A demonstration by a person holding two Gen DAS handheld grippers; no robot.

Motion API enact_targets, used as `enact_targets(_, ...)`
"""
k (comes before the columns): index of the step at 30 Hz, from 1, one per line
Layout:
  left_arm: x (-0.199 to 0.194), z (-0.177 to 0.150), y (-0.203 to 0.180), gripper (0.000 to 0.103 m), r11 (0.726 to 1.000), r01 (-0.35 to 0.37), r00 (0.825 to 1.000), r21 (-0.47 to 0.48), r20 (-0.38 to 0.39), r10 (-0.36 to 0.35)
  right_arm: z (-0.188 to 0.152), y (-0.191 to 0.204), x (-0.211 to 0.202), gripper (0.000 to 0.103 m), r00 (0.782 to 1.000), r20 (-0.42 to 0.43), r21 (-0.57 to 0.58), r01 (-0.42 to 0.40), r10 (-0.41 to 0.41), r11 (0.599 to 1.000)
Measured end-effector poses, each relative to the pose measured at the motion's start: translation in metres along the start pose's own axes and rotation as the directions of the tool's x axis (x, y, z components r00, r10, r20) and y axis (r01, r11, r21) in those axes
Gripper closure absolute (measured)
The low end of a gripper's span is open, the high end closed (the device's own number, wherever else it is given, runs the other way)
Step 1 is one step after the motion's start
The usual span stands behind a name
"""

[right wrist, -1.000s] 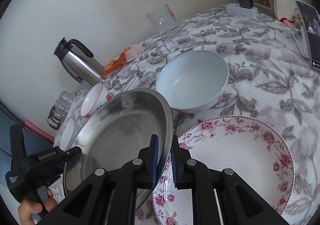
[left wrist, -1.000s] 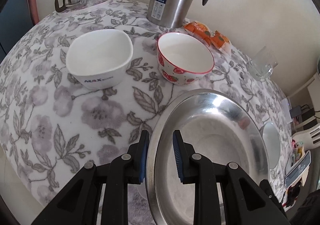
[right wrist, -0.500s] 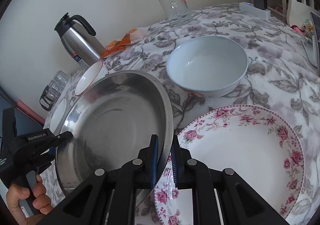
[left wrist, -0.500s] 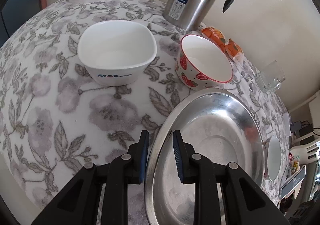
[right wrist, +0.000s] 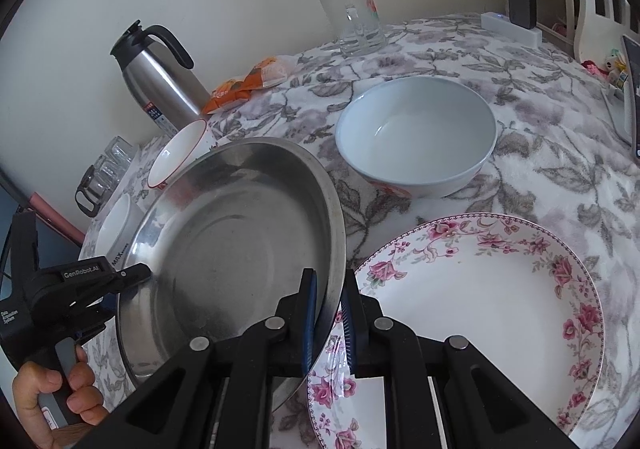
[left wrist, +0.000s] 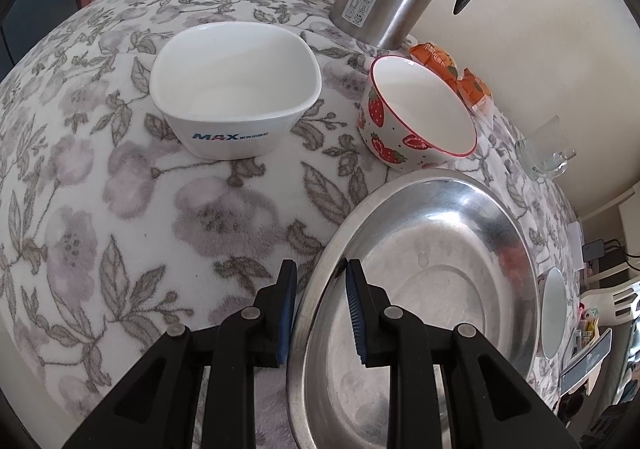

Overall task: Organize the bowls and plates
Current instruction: 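Lift the steel basin with both grippers and carry it toward the table center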

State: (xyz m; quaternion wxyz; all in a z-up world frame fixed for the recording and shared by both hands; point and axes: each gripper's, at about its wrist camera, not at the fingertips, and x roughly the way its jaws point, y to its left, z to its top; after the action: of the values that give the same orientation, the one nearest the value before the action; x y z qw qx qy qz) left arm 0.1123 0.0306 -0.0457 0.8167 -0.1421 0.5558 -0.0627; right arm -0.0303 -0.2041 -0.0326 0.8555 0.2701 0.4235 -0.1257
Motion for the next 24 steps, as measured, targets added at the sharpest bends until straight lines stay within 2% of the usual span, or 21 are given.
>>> enact_targets(24, -0.0003, 0.0030, 0.0049, 0.076, 1.000, 0.029, 0.999, -0.010, -0.033, -0.030, 0.0012, -0.0023, -0.0032, 0.089, 1.000, -0.002, 0.013, 0.018, -0.018, 1.000)
